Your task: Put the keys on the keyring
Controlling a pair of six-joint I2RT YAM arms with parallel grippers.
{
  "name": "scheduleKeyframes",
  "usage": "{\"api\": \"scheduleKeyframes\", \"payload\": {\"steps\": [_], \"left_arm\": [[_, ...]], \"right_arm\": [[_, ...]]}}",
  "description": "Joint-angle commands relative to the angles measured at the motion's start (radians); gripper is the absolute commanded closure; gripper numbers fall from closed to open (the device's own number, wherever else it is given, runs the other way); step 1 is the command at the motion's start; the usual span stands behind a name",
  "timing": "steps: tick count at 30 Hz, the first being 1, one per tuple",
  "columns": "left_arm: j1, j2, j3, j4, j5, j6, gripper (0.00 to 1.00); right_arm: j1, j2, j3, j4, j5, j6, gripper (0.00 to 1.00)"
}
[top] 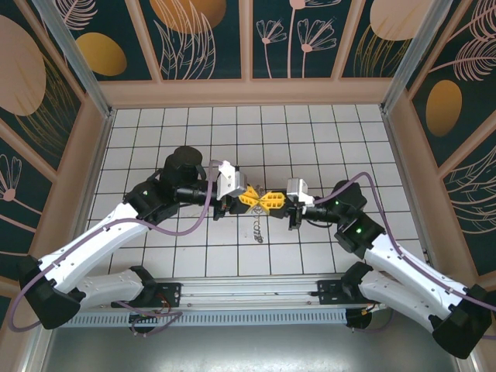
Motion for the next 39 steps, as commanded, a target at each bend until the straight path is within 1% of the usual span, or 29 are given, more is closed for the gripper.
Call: {"api": "scheduleKeyframes", "payload": {"steps": [1,6,10,11,12,14,17,20,24,25,27,31,34,37,39], "left_arm": [[0.001,-0.005,-0.030,0.075,0.013,-0.027,0.84],[0.000,-0.011,-0.054,0.122,0.016,-0.049,0.83],[0.000,-0.001,-0.058,0.129,0.014,-0.052,0.83],[0.001,0.000,-0.058,0.129,0.014,-0.052,0.84],[0.000,0.000,-0.058,0.130,0.014,-0.050,0.88],[0.000,0.000,-0.057,0.130,0.009,-0.048,1.00],[0.001,-0.011,-0.059,0.136,-0.011,-0.045,1.00],[0.001,-0.024,-0.065,0.146,-0.034,-0.048,1.00],[0.001,-0.039,-0.070,0.156,-0.066,-0.050,1.00],[0.000,-0.042,-0.073,0.155,-0.071,-0.051,1.00],[0.000,-0.046,-0.074,0.154,-0.081,-0.050,1.00],[0.001,-0.051,-0.080,0.156,-0.094,-0.054,1.00],[0.000,-0.052,-0.088,0.157,-0.113,-0.056,1.00],[0.001,-0.053,-0.094,0.154,-0.134,-0.064,1.00],[0.000,-0.059,-0.135,0.162,-0.153,-0.077,1.00]], "right_arm": [[0.007,-0.022,-0.012,0.178,-0.064,0.061,1.00],[0.008,-0.027,-0.026,0.223,-0.074,0.084,1.00],[0.007,-0.026,-0.046,0.280,-0.081,0.108,1.00],[0.007,-0.026,-0.051,0.294,-0.081,0.113,1.00],[0.007,-0.025,-0.055,0.302,-0.082,0.118,1.00],[0.007,-0.024,-0.058,0.308,-0.082,0.122,1.00],[0.007,-0.028,-0.057,0.288,-0.070,0.112,1.00],[0.008,-0.041,-0.047,0.218,-0.028,0.072,1.00],[0.011,-0.065,-0.016,0.057,0.034,-0.012,0.77],[0.011,-0.072,-0.014,0.030,0.047,-0.025,0.72],[0.011,-0.086,-0.005,-0.029,0.076,-0.048,0.66],[0.009,-0.113,-0.012,-0.088,0.126,-0.056,0.63],[0.002,-0.149,-0.041,-0.057,0.189,-0.012,0.62],[-0.029,-0.158,-0.053,-0.046,0.274,0.047,0.53],[-0.072,-0.117,-0.023,-0.091,0.309,0.092,0.49]]}}
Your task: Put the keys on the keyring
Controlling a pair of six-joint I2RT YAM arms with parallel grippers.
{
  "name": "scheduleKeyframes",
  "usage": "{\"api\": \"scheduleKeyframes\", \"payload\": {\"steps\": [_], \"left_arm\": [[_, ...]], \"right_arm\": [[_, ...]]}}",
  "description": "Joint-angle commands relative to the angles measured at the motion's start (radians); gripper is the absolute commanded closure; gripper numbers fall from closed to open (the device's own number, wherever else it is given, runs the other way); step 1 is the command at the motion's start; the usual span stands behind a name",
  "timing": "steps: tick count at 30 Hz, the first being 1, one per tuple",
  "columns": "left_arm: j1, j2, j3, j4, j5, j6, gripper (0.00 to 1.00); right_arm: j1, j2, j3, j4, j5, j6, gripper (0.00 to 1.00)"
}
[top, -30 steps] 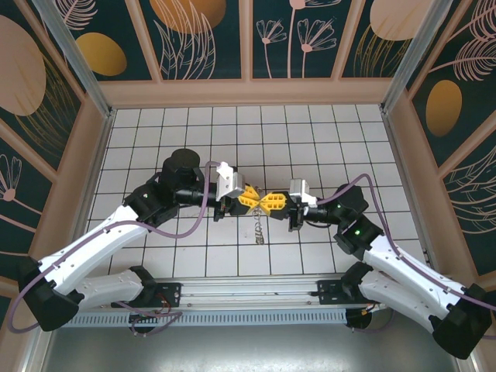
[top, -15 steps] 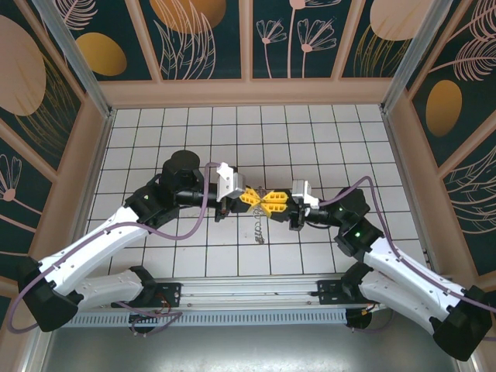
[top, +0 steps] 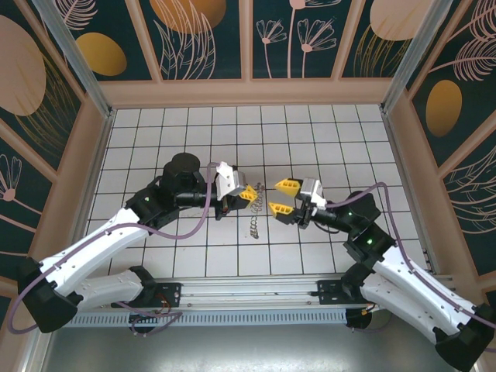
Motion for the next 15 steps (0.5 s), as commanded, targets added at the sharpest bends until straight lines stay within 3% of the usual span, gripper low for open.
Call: {"api": "scheduleKeyframes", "payload": {"steps": [1,8,15], "left_arm": [[0.002,-0.026,-0.044,0.048,-0.041,-0.031,1.00],[0.002,-0.064,-0.164,0.134,-0.163,-0.110,1.00],[0.001,-0.130,-0.303,0.242,-0.347,-0.316,1.00]], "right_arm": [[-0.063,0.053,0.036,-0.054,0.107,0.082,0.48],[-0.211,0.248,0.149,-0.164,0.123,0.166,0.47],[-0.229,0.567,0.297,-0.271,0.150,0.193,0.52]]}}
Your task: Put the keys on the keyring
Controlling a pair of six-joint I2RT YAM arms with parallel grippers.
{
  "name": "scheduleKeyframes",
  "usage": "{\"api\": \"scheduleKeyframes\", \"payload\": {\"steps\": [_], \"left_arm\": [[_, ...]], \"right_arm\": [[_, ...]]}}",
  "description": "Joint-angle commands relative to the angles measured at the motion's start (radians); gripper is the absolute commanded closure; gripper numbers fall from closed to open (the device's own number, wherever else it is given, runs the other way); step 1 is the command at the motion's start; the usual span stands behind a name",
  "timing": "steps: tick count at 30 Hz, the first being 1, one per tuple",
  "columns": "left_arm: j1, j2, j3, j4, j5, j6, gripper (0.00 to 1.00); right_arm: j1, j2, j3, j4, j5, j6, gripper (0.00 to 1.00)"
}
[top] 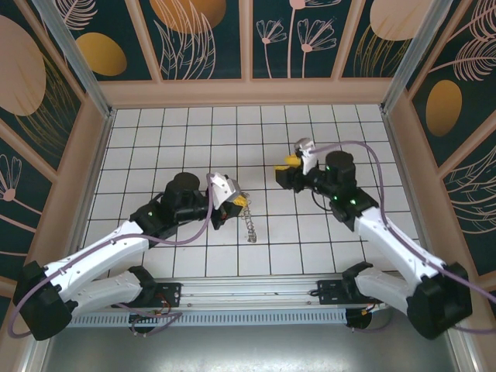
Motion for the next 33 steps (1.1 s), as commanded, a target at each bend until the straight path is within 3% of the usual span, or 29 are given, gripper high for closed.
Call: {"api": "scheduleKeyframes", "payload": {"steps": [1,8,14,21,33], "left_arm": [[0.002,-0.066,-0.055,0.128,-0.144,-0.167,1.00],[0.002,-0.231,-0.137,0.042,-0.421,-0.311,1.00],[0.002,-0.336,-0.167,-0.073,-0.548,-0.422,1.00],[0.002,-0.430,-0.224,-0.136,-0.552,-0.502,1.00],[0.002,-0.543,-0.284,-0.230,-0.574,-0.605,1.00]], "right_arm": [[0.000,0.154,0.096,-0.076,0.024,0.045,0.53],[0.102,0.467,0.288,-0.128,0.044,0.003,0.55],[0.165,0.636,0.384,-0.137,0.002,-0.017,0.57],[0.245,0.748,0.433,-0.171,-0.009,-0.027,0.61],[0.345,0.895,0.520,-0.241,0.110,-0.066,0.63]]}}
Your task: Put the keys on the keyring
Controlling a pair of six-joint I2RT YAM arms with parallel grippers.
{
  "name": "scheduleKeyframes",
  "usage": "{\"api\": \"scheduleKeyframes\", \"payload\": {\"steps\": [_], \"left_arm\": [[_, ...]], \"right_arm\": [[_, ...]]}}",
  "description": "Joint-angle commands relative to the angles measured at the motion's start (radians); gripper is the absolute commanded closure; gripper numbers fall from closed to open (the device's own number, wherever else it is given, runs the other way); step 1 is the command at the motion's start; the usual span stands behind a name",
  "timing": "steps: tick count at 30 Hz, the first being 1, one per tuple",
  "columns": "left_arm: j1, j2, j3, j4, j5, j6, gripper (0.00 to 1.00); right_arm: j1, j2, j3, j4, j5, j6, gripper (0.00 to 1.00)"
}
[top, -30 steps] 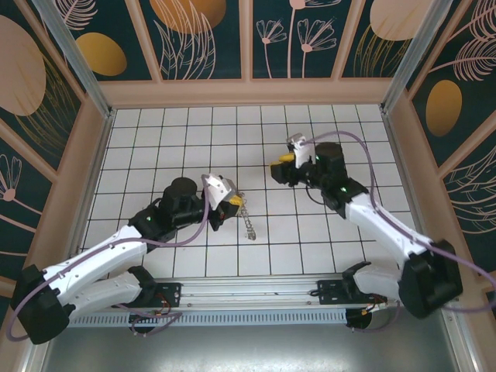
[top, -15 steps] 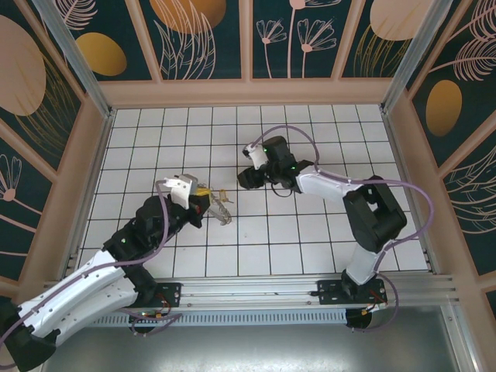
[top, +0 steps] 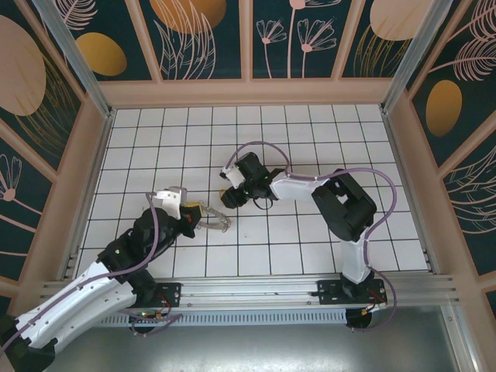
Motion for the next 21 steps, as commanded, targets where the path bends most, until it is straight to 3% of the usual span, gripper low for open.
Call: {"api": "scheduleKeyframes", "payload": {"steps": [1,12,21], "left_arm": [[0.001,-0.048,-0.013,-0.018,-0.025,-0.057,1.00],[0.002,-0.092,0.003,-0.048,-0.046,-0.049,1.00],[0.002,-0.086,0.003,-0.036,-0.052,-0.041,1.00]], "right_arm": [[0.020,0.040,0.056,-0.051,0.070,-0.042,0.64],[0.038,0.086,0.060,-0.070,0.224,-0.054,0.75],[0.023,0.068,0.014,-0.034,0.185,-0.044,0.95]]}}
